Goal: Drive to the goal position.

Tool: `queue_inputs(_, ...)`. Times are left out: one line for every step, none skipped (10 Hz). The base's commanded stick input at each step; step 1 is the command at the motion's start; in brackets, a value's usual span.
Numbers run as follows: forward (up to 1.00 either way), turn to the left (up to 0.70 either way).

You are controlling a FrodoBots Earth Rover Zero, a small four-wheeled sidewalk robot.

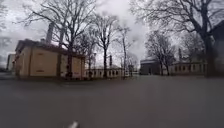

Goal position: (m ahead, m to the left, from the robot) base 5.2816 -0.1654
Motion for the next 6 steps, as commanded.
queue_inputs(1.0,0.0)
queue_inputs(1.0,0.0)
queue_inputs(1.0,0.0)
queue_inputs(1.0,0.0)
queue_inputs(1.0,0.0)
queue_inputs(1.0,0.0)
